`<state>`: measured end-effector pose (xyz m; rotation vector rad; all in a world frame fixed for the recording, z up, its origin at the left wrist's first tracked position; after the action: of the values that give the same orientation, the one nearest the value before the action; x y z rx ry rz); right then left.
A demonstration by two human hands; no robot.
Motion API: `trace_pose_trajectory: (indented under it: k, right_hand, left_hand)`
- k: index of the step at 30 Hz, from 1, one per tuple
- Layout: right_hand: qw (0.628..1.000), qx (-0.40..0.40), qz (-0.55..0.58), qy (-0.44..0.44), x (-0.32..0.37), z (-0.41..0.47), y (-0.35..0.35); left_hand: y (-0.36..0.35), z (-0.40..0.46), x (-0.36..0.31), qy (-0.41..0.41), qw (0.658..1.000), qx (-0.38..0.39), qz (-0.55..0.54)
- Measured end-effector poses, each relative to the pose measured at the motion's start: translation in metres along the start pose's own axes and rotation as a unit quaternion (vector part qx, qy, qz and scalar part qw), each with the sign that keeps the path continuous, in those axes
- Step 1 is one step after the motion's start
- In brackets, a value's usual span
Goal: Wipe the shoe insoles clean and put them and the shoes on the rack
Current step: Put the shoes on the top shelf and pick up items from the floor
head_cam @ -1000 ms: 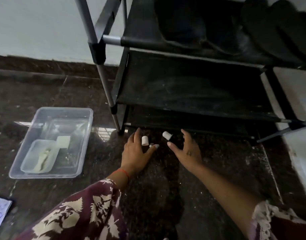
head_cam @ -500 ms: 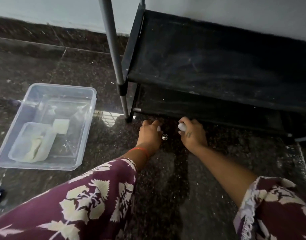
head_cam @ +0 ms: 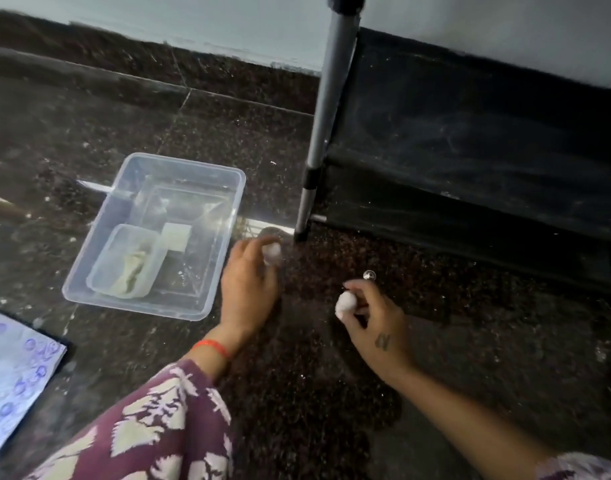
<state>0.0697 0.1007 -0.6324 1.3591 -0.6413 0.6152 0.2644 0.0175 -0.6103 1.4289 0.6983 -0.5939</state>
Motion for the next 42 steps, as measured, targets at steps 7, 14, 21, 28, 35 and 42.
trace_pose_trajectory:
  k: [7, 14, 21, 28, 35, 42]
  right_hand:
    - [0.981, 0.123, 0.025, 0.147, 0.107, 0.08, -0.07]
    - [0.936, 0.249, -0.087, 0.233, 0.163, 0.131, -0.141]
    - [0.894, 0.298, -0.23, 0.243, 0.161, 0.125, -0.183]
    - [0.887, 0.321, -0.229, 0.24, 0.161, 0.125, -0.191]
    - [0.949, 0.225, -0.052, 0.215, 0.155, 0.127, -0.134]
    - [0.982, 0.095, -0.038, 0.157, 0.096, 0.104, -0.041]
  left_hand:
    - [0.082, 0.041, 0.06, 0.073, 0.989, -0.077, 0.107]
    - [0.075, 0.058, 0.092, 0.094, 0.971, 0.026, 0.219]
    - [0.064, 0.059, 0.095, 0.069, 0.96, 0.063, 0.263]
    - [0.063, 0.06, 0.094, 0.073, 0.957, 0.064, 0.275]
    - [0.089, 0.053, 0.058, 0.1, 0.972, 0.001, 0.213]
    - [0.041, 0.026, -0.018, 0.031, 0.988, 0.023, 0.148]
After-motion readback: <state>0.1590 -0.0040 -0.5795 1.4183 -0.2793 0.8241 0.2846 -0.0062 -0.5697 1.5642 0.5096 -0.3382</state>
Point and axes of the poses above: each hand's wrist, its own z-axis towards the middle knuckle, its own y-axis out of the back of the hand, x = y × z, the point moved 8 cm from there along z, towards the middle knuckle, and after that the axes turned 9 degrees about y, right-handed, at the moved point
